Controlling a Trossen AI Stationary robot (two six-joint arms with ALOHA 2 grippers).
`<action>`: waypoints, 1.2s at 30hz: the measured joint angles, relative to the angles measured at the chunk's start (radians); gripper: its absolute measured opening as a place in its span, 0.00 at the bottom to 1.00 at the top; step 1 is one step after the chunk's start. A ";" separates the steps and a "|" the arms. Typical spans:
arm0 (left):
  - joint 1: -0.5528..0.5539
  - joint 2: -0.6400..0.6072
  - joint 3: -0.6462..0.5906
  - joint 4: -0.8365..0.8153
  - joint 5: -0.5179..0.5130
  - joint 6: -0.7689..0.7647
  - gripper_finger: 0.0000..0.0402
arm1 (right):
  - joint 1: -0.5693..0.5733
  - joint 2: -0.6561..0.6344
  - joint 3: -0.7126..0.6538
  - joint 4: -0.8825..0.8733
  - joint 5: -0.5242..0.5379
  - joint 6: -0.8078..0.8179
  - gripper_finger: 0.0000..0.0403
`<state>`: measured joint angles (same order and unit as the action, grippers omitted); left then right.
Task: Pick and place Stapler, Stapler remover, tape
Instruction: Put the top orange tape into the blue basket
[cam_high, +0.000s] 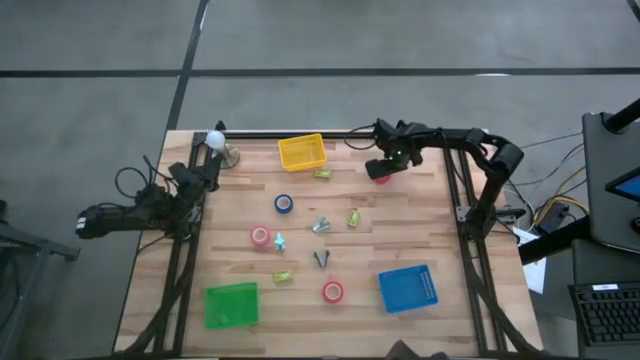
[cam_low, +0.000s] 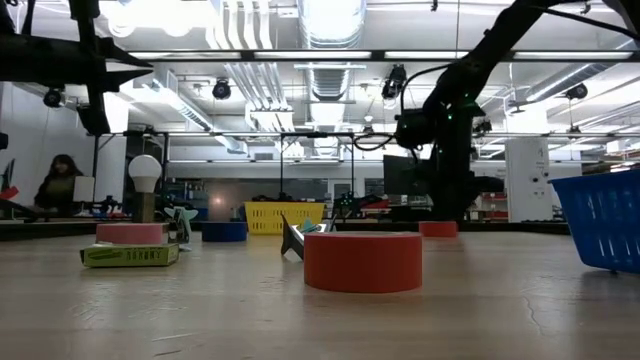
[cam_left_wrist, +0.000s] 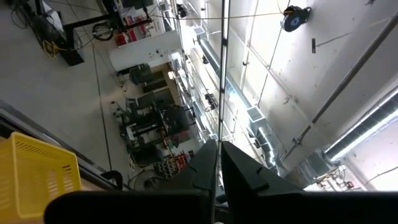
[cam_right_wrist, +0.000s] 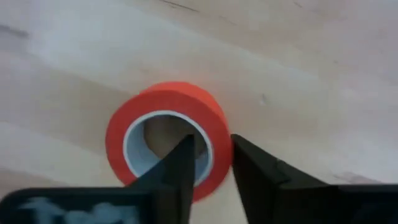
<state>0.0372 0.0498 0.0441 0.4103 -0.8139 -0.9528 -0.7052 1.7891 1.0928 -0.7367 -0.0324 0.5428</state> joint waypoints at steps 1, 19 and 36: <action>0.000 0.000 0.000 0.000 0.000 0.005 0.06 | 0.000 -0.009 0.005 -0.010 -0.003 -0.021 0.15; -0.001 0.000 0.000 0.001 0.002 -0.037 0.06 | 0.219 -0.332 0.024 -0.261 -0.065 -0.052 0.09; -0.001 0.012 0.000 -0.005 -0.093 -0.043 0.06 | 1.013 -0.725 -0.174 -0.260 0.102 0.715 0.09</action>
<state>0.0364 0.0620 0.0444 0.4051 -0.9069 -0.9960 0.3076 1.0641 0.9185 -0.9970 0.0695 1.2583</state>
